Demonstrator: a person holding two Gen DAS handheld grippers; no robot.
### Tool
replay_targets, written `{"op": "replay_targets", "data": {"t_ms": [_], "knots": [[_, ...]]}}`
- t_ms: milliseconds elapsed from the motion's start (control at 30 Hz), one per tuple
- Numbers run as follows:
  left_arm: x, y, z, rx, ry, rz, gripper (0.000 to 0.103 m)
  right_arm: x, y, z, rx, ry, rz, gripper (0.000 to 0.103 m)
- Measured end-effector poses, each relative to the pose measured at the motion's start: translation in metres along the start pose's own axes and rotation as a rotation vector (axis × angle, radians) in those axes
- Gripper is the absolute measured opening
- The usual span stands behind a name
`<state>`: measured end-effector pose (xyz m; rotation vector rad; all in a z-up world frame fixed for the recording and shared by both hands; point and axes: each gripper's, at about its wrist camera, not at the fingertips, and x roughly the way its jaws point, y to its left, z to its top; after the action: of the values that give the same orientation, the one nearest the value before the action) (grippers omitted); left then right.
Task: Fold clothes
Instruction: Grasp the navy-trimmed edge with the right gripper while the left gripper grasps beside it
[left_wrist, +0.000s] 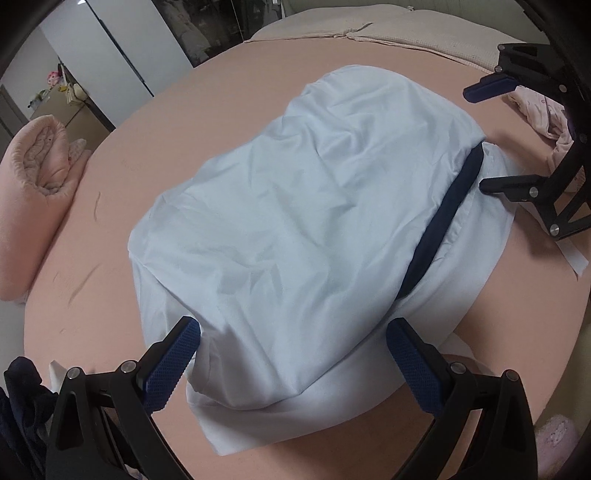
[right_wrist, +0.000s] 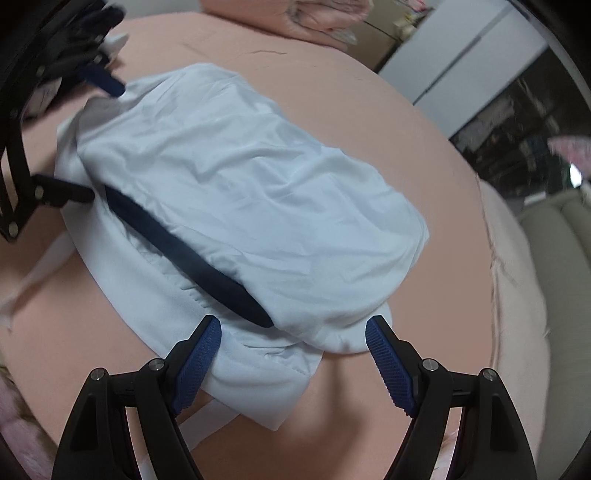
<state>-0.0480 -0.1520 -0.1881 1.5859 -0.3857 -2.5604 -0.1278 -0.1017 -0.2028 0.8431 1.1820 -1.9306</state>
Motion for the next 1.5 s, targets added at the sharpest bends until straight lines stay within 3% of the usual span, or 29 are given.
{"op": "replay_targets", "data": {"t_ms": [433, 600, 700, 767, 833, 900, 967, 1033, 1133, 1333, 1467, 1500], "knots": [[0.007, -0.001, 0.013, 0.012, 0.016, 0.001, 0.102, 0.004, 0.010, 0.029, -0.171, -0.007, -0.105, 0.081], [0.007, 0.007, 0.016, -0.024, 0.027, -0.018, 0.102, 0.021, 0.010, 0.035, -0.185, 0.057, -0.039, 0.080], [0.004, 0.008, 0.015, -0.030, 0.006, -0.059, 0.102, 0.025, 0.011, 0.036, -0.203, 0.039, 0.011, 0.068], [0.004, 0.006, 0.015, -0.015, 0.006, -0.059, 0.102, 0.024, 0.013, 0.037, -0.202, 0.034, 0.004, 0.050], [0.008, 0.002, 0.013, 0.018, 0.013, -0.039, 0.102, 0.023, 0.018, 0.035, -0.235, 0.033, -0.028, 0.040], [0.010, -0.003, 0.011, 0.055, 0.007, -0.022, 0.102, 0.024, 0.029, 0.030, -0.314, 0.023, -0.116, 0.031], [0.010, -0.007, 0.008, 0.090, -0.013, -0.006, 0.102, 0.024, 0.039, 0.025, -0.369, 0.011, -0.188, 0.012], [0.008, -0.013, 0.004, 0.134, -0.047, 0.021, 0.103, 0.024, 0.047, 0.020, -0.403, -0.003, -0.245, 0.009], [0.009, -0.022, -0.003, 0.202, -0.099, 0.063, 0.103, 0.034, 0.053, 0.012, -0.409, 0.014, -0.236, 0.008], [0.007, -0.017, -0.011, 0.096, -0.101, 0.053, 0.103, 0.058, 0.101, -0.021, -0.694, -0.072, -0.492, 0.006], [0.007, -0.018, -0.011, 0.115, -0.111, 0.075, 0.103, 0.057, 0.081, -0.014, -0.577, -0.081, -0.373, 0.006], [0.007, -0.019, -0.009, 0.125, -0.113, 0.085, 0.103, 0.057, 0.080, -0.015, -0.571, -0.091, -0.377, 0.006]]}}
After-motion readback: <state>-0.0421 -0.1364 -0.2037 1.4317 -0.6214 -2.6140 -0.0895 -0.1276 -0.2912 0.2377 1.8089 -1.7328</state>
